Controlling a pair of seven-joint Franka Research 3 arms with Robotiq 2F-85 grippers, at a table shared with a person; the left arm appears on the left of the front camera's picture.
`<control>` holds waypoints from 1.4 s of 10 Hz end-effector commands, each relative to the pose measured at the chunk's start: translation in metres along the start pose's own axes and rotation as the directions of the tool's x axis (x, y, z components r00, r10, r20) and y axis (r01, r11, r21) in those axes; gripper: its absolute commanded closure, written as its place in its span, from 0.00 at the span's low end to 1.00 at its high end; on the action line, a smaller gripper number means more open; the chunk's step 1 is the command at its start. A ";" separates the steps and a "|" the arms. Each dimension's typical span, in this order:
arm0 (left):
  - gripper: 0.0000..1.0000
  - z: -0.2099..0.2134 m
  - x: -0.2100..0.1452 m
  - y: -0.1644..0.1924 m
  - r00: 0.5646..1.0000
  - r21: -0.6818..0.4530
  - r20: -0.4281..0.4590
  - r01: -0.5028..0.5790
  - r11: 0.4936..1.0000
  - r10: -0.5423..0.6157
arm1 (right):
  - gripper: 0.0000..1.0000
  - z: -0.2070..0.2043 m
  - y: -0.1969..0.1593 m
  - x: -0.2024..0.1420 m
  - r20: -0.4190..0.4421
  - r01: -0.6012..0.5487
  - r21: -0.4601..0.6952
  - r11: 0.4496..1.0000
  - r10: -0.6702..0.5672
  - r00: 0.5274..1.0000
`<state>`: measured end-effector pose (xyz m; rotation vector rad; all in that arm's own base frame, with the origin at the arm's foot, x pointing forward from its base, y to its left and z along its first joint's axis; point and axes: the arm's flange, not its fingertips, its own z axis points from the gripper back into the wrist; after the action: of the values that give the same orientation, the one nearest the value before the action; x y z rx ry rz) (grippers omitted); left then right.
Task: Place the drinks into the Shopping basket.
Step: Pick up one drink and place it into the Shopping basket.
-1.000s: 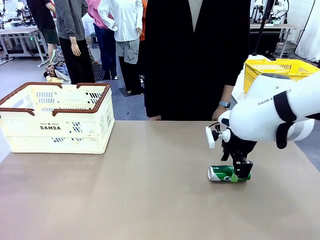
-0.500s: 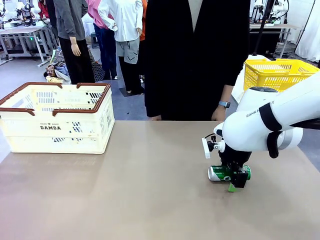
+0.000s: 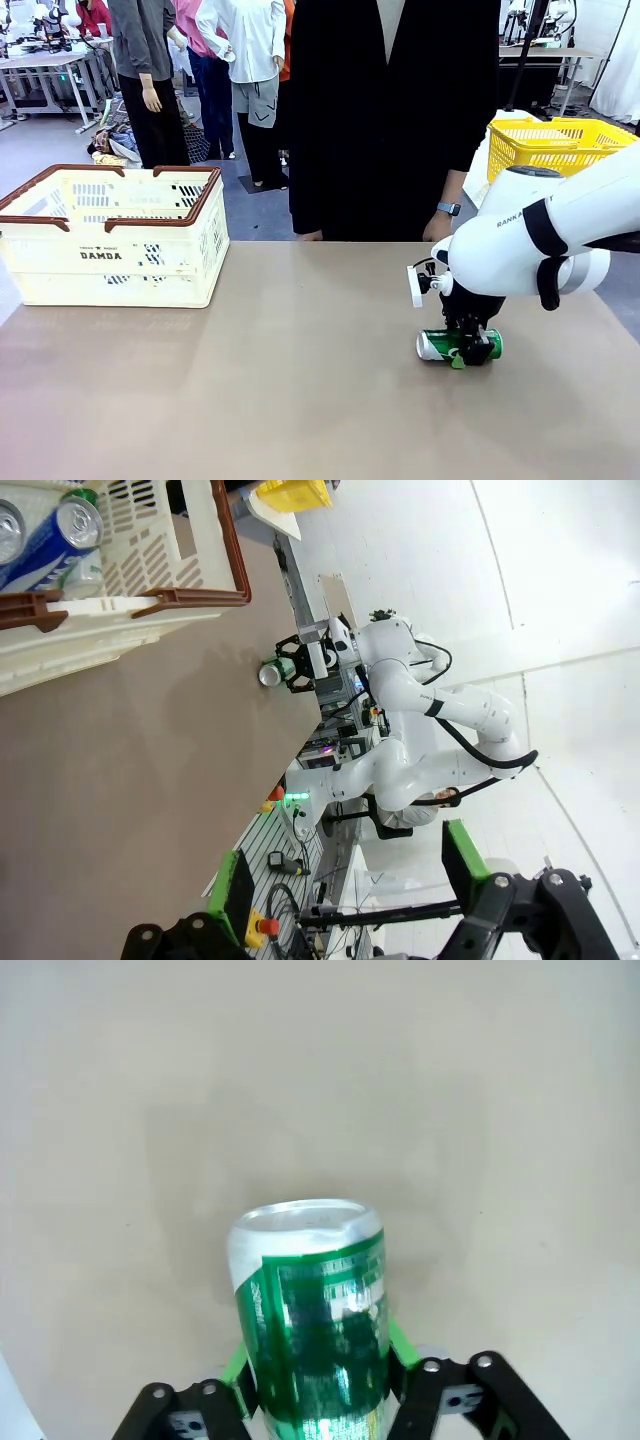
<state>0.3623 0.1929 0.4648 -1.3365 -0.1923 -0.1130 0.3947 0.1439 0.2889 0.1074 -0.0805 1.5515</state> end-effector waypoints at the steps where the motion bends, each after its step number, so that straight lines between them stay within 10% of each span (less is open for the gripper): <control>1: 0.00 0.002 -0.002 -0.002 1.000 0.004 -0.011 0.005 1.000 -0.005 | 1.00 -0.007 0.018 -0.004 -0.024 0.027 0.002 1.000 -0.027 0.999; 6: 0.00 0.002 -0.002 -0.002 1.000 0.004 -0.011 0.005 1.000 -0.005 | 1.00 0.068 0.027 0.029 -0.102 0.204 0.132 0.970 -0.191 0.976; 9: 0.00 0.002 -0.002 -0.002 1.000 0.004 -0.011 0.005 1.000 -0.005 | 1.00 0.141 0.063 0.051 -0.082 0.344 -0.050 0.938 -0.347 0.934; 14: 0.00 0.002 -0.002 -0.002 1.000 0.004 -0.011 0.005 1.000 -0.005 | 1.00 0.128 0.054 0.043 -0.054 0.319 0.021 0.947 -0.318 0.947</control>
<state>0.3623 0.1930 0.4647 -1.3365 -0.1922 -0.1125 0.3395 0.1725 0.4170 0.1108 0.0192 1.2130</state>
